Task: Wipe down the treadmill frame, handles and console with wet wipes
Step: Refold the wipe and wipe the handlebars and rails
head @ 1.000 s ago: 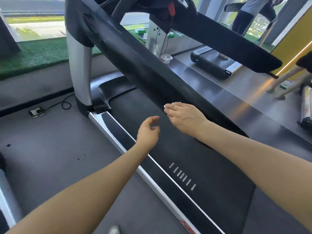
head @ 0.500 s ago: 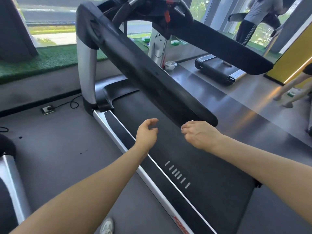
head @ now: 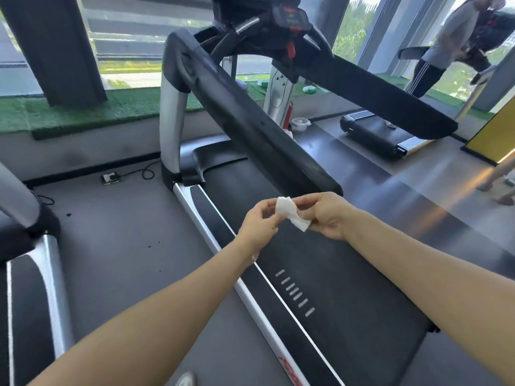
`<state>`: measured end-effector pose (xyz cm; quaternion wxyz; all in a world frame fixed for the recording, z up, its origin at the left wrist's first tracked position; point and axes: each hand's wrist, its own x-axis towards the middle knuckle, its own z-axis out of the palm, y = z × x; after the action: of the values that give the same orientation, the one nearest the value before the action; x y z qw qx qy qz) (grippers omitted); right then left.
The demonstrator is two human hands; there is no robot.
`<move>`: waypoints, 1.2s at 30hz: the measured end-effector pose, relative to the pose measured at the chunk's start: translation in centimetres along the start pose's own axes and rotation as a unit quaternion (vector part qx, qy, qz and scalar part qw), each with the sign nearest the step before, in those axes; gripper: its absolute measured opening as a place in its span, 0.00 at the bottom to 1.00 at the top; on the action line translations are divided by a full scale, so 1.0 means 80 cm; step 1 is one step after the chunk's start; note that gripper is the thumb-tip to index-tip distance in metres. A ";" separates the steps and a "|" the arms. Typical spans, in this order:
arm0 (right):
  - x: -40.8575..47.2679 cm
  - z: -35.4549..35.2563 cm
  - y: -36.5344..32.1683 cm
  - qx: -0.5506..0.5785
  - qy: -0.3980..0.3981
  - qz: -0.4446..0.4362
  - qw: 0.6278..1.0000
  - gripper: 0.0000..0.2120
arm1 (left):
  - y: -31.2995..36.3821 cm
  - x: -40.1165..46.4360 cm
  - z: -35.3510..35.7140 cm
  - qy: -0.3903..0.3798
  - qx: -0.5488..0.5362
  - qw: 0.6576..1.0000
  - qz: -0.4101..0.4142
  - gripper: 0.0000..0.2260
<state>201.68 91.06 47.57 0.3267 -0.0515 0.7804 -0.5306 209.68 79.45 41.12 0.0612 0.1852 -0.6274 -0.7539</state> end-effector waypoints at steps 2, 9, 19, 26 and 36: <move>-0.002 0.006 -0.004 0.066 -0.023 0.025 0.997 0.13 | 0.005 0.003 -0.003 -0.013 -0.023 1.000 -0.004 0.09; 0.008 0.020 -0.016 -0.271 0.177 -0.201 0.925 0.09 | 0.010 0.031 -0.020 0.090 -0.130 0.986 -0.057 0.05; 0.071 0.067 -0.029 -0.597 0.147 -0.382 0.690 0.20 | 0.045 0.082 -0.055 0.036 -0.252 0.962 -0.099 0.08; 0.147 0.058 -0.080 -0.666 0.172 -0.495 0.530 0.05 | 0.063 0.133 -0.081 0.018 -0.200 0.976 -0.087 0.08; 0.206 0.033 -0.114 -0.779 0.048 -0.462 0.420 0.22 | 0.021 0.162 -0.091 0.076 -0.175 0.972 -0.139 0.07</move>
<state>187.88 78.00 47.37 -0.1853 -0.6117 0.7333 0.2318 200.06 68.21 39.11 0.0345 0.3139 -0.4472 -0.8368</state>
